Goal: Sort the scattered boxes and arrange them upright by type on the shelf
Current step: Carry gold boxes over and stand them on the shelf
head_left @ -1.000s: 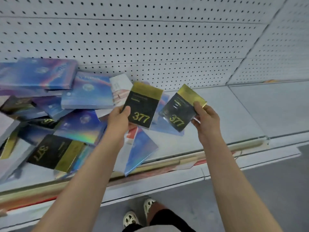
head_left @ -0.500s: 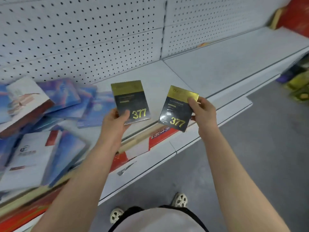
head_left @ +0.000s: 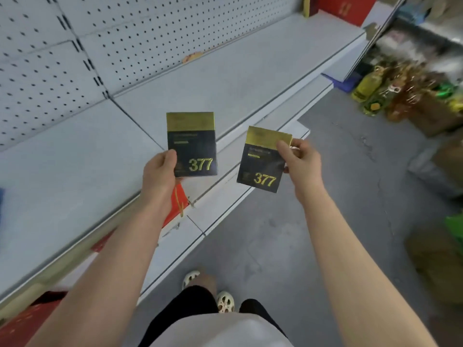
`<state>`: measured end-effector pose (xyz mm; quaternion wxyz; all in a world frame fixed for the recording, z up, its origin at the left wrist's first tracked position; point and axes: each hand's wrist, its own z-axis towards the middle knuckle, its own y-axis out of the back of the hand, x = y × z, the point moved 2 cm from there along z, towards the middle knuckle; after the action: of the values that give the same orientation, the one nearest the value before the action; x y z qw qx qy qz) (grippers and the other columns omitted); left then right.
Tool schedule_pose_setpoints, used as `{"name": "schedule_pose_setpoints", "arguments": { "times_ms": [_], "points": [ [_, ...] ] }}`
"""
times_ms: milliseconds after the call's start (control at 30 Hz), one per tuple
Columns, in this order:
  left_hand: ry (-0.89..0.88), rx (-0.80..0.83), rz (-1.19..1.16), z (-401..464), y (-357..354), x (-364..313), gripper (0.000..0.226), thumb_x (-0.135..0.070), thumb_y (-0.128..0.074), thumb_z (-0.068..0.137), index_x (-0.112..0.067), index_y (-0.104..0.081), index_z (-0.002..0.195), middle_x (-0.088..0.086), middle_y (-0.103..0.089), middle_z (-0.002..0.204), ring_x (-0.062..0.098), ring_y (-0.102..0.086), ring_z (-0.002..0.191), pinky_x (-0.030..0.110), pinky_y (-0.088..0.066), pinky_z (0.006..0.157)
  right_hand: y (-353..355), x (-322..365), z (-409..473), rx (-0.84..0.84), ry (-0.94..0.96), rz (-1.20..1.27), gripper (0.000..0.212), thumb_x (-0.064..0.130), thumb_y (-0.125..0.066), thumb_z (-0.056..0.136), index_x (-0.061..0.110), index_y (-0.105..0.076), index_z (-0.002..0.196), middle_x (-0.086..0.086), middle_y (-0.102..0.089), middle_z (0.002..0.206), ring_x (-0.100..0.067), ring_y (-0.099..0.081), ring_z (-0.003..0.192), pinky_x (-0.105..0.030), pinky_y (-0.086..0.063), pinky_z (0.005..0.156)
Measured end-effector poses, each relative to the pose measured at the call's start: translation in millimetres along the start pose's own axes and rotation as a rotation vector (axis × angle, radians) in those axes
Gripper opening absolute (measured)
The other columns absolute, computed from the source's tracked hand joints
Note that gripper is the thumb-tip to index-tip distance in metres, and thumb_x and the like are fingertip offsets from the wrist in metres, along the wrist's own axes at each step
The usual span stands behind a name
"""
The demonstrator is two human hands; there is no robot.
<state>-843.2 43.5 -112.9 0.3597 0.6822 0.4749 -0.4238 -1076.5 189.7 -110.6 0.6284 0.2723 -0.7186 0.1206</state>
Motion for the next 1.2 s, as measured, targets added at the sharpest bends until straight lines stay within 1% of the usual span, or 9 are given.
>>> {"name": "schedule_pose_setpoints", "arguments": {
  "times_ms": [133, 267, 433, 533, 633, 733, 867, 1000, 1200],
  "points": [
    [-0.039, 0.045, 0.017, 30.4, -64.2, -13.4, 0.025, -0.029, -0.045, 0.102, -0.012, -0.061, 0.112, 0.005, -0.069, 0.100, 0.011, -0.065, 0.085, 0.013, -0.050, 0.061, 35.1, -2.3, 54.9, -0.061, -0.017, 0.016, 0.021, 0.031, -0.070, 0.091, 0.016, -0.064, 0.105, -0.002, -0.071, 0.085, -0.011, -0.067, 0.070, -0.026, -0.049, 0.058],
    [-0.021, 0.149, -0.095, 72.0, -128.6, -35.0, 0.020, -0.022, -0.054, 0.099, -0.010, -0.060, 0.113, 0.010, -0.069, 0.111, 0.019, -0.067, 0.099, 0.024, -0.057, 0.077, 60.0, 4.7, 115.8, -0.117, -0.013, 0.034, 0.016, 0.027, -0.069, 0.092, 0.016, -0.064, 0.102, -0.003, -0.068, 0.082, -0.008, -0.065, 0.066, -0.023, -0.048, 0.054],
    [-0.007, 0.245, -0.122, 127.5, -208.0, -71.3, 0.019, -0.014, -0.062, 0.094, -0.005, -0.062, 0.110, 0.013, -0.069, 0.105, 0.027, -0.068, 0.100, 0.037, -0.057, 0.087, 86.7, 24.7, 196.8, -0.200, -0.017, 0.041, 0.024, 0.028, -0.071, 0.091, 0.010, -0.063, 0.105, -0.010, -0.066, 0.085, -0.014, -0.061, 0.066, -0.024, -0.047, 0.054],
    [-0.045, 0.271, -0.081, 155.0, -255.0, -94.8, 0.024, -0.014, -0.061, 0.094, -0.002, -0.061, 0.116, 0.010, -0.070, 0.102, 0.021, -0.068, 0.092, 0.034, -0.057, 0.085, 103.1, 36.5, 244.2, -0.231, -0.022, 0.046, 0.024, 0.028, -0.069, 0.092, 0.010, -0.063, 0.106, -0.007, -0.069, 0.085, -0.010, -0.063, 0.064, -0.022, -0.047, 0.052],
    [-0.050, 0.293, -0.072, 176.5, -304.2, -111.9, 0.021, -0.015, -0.061, 0.093, -0.005, -0.063, 0.112, 0.007, -0.070, 0.100, 0.019, -0.067, 0.090, 0.037, -0.056, 0.090, 121.6, 44.4, 292.3, -0.244, -0.026, 0.065, 0.026, 0.029, -0.069, 0.092, 0.008, -0.063, 0.108, -0.007, -0.070, 0.087, -0.008, -0.065, 0.066, -0.019, -0.048, 0.052],
    [-0.053, 0.315, -0.066, 199.4, -359.3, -123.7, 0.014, -0.014, -0.061, 0.093, -0.010, -0.065, 0.106, 0.002, -0.072, 0.093, 0.017, -0.068, 0.086, 0.036, -0.056, 0.089, 141.6, 49.4, 349.3, -0.226, -0.010, 0.067, 0.018, 0.027, -0.069, 0.092, 0.012, -0.064, 0.101, -0.007, -0.069, 0.083, -0.008, -0.065, 0.066, -0.020, -0.048, 0.052],
    [-0.058, 0.249, -0.092, 226.9, -434.8, -141.5, 0.006, -0.015, -0.061, 0.093, -0.017, -0.066, 0.097, 0.002, -0.070, 0.093, 0.017, -0.066, 0.085, 0.036, -0.054, 0.090, 170.9, 61.0, 435.9, -0.181, 0.026, 0.053, 0.014, 0.025, -0.068, 0.093, 0.013, -0.063, 0.098, -0.004, -0.068, 0.078, 0.001, -0.062, 0.056, -0.014, -0.044, 0.048],
    [-0.055, 0.163, -0.119, 249.9, -499.7, -157.7, 0.007, -0.015, -0.061, 0.093, -0.019, -0.066, 0.094, 0.000, -0.071, 0.088, 0.013, -0.066, 0.078, 0.037, -0.054, 0.089, 199.1, 79.9, 518.3, -0.100, 0.028, 0.014, 0.020, 0.030, -0.068, 0.092, 0.015, -0.063, 0.105, 0.002, -0.071, 0.081, 0.002, -0.066, 0.064, -0.013, -0.045, 0.051],
    [-0.041, 0.049, -0.134, 297.1, -563.5, -176.0, 0.016, -0.015, -0.060, 0.094, -0.012, -0.064, 0.109, 0.006, -0.072, 0.099, 0.019, -0.068, 0.088, 0.039, -0.055, 0.090, 208.6, 104.1, 634.0, 0.019, 0.057, -0.052, 0.024, 0.033, -0.069, 0.092, 0.018, -0.062, 0.108, 0.004, -0.070, 0.085, 0.000, -0.066, 0.068, -0.014, -0.047, 0.054]
  ]
}}
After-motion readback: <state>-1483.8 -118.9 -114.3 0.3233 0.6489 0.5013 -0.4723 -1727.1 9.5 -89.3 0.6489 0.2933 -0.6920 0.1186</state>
